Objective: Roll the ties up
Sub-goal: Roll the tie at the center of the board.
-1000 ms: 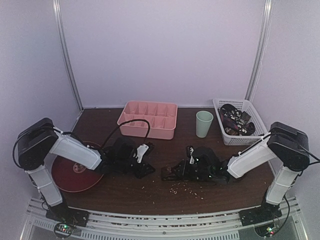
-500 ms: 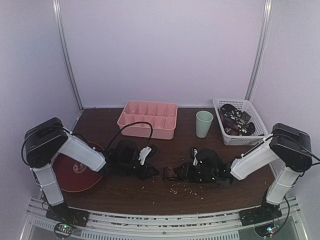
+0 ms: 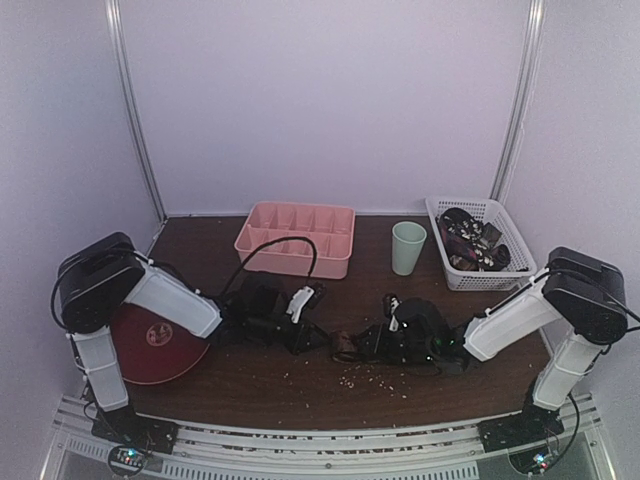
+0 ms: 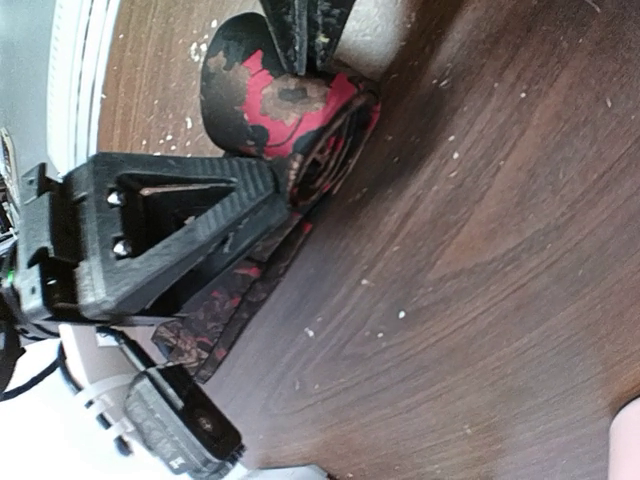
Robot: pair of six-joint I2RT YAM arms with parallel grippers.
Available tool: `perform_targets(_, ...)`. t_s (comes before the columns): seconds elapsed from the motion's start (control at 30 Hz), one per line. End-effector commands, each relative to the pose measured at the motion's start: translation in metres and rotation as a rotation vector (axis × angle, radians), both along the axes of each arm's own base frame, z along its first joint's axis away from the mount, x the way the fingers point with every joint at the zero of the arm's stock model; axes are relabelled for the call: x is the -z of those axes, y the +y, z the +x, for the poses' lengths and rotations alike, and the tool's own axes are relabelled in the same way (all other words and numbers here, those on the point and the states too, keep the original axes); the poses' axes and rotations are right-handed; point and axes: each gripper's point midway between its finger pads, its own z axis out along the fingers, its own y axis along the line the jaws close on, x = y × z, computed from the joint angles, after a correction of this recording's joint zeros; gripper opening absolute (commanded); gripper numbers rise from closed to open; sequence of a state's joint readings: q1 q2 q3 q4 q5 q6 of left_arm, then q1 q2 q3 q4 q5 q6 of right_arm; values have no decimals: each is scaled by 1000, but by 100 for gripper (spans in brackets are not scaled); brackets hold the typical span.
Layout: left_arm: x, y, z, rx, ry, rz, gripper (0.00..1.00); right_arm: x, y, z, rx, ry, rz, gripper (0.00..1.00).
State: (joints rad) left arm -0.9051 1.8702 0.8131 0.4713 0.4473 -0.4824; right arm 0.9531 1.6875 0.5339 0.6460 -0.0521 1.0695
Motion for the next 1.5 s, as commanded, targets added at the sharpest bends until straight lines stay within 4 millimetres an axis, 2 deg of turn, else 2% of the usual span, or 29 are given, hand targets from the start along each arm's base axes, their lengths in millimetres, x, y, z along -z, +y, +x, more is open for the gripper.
perform_targets(0.0, -17, -16, 1, 35, -15, -65, 0, 8, -16, -2, 15, -8, -60, 28)
perform_targets(0.1, -17, -17, 4, 17, -17, -51, 0, 7, -17, -1, 16, -14, -64, 28)
perform_targets(0.23, -10, -4, 10, -55, -21, 13, 0, 7, -14, -1, 4, -17, -62, 28)
perform_targets(0.4, 15, 17, 18, -144, -19, 150, 1, 6, -13, 1, -1, -22, -61, 28)
perform_targets(0.7, 28, 15, 10, -128, 13, 151, 0, 6, -12, 3, -4, -25, -65, 28)
perform_targets(1.07, 25, 0, -3, -60, 38, 86, 0, 5, -8, 3, -19, -18, -64, 28)
perform_targets(1.47, -1, -16, -4, -16, 32, -12, 0, 4, -16, 2, -12, -35, -100, 28)
